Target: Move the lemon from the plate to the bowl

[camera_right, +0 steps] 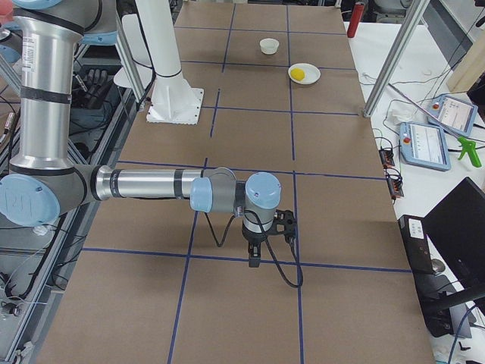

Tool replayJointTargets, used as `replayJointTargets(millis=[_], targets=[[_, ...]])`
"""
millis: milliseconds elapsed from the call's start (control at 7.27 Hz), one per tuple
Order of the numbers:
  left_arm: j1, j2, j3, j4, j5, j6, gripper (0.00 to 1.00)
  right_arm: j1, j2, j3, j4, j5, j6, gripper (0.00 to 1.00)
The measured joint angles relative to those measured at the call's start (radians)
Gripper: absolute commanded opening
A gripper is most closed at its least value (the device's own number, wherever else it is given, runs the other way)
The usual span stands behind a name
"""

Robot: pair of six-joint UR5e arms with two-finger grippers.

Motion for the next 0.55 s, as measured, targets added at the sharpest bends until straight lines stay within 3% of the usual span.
replayJointTargets(millis=[550], targets=[[-0.001,-0.009,0.001,-0.009,0.000,0.003,1.00,0.000,0.000,0.000,0.000,0.000,0.000,1.00]])
